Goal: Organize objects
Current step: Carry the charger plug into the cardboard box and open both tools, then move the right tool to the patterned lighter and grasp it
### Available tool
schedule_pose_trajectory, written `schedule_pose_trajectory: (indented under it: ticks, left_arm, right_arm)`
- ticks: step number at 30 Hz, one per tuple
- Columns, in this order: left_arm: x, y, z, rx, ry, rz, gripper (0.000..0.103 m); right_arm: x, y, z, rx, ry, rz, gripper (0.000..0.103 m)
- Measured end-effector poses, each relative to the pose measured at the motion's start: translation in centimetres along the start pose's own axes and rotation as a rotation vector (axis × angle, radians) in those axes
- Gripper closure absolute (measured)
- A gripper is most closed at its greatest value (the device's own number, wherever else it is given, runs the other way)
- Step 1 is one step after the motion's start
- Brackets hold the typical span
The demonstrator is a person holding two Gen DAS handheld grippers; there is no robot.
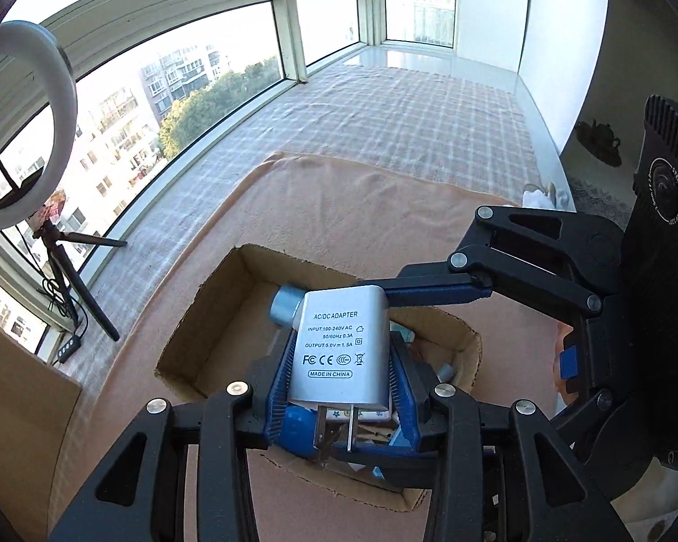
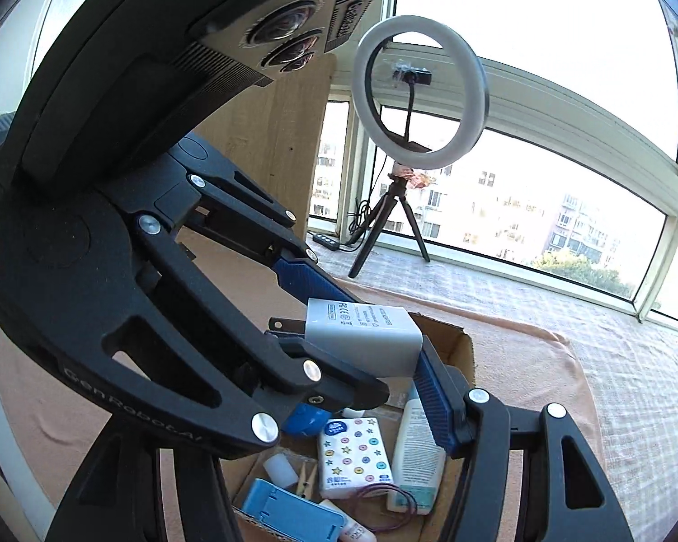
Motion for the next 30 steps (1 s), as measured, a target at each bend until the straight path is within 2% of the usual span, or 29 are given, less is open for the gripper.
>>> schedule_pose_trajectory:
  ticks: [4,5,6,7,8,10,12,18,24,30]
  left_arm:
    - [0.6,-0.8,1.3,-0.005,0.000,0.020,0.059]
    - [0.6,-0.8,1.7,0.002,-0.044,0.023,0.044]
    - [0.2,-0.3,2.0,0.003,-0.132,0.016,0.015]
    - [-0.1,0.1,2.3,0.004,-0.231,0.014,0.007]
    - [-0.5,0.8,2.2,0.008,-0.292,0.016,0.003]
    - [-1.1,2.2,1.6,-0.006,-0.313,-0.021,0.003]
    - [-2.0,3.4,0.2,-0.020,-0.370,-0.077,0.003]
    - [-4.9,8.2,-8.4,0.046,-0.475,-0.286,0.001]
    - [-7.4,15.1,-17.3,0.157,-0.538,-0.438,0.000]
    - [-10.3,23.2,-22.2,0.162,-0.598,-0.549,0.000]
  right_arm:
    - [0.9,0.7,0.2,-0.014,0.032,0.023,0.045]
    - [0.9,1.0,0.5,-0.026,0.059,0.022,0.045]
    - [0.9,1.4,1.2,-0.067,0.078,0.018,0.044]
    - [0.7,2.0,2.1,-0.125,0.077,0.010,0.036]
    - [0.4,2.6,2.4,-0.161,0.089,0.004,0.036]
    - [0.2,3.0,1.7,-0.159,0.108,0.012,0.036]
    - [-0.4,3.0,1.1,-0.160,0.128,0.017,0.036]
    - [-2.9,1.8,0.7,-0.166,0.149,0.056,0.034]
    - [-8.6,-0.2,1.4,-0.156,0.117,-0.005,0.032]
    - [-15.0,-1.5,3.4,-0.187,0.052,-0.053,0.031]
Point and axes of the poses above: each gripper's, at about its wrist camera, not at the fingertips, and z roughly the way its jaws point, x to its right, y to its underside, the point moved 2 cm from there along z, roughly the way its jaws point, and after that the axes turned 5 degrees about y, right-handed, at the moved point
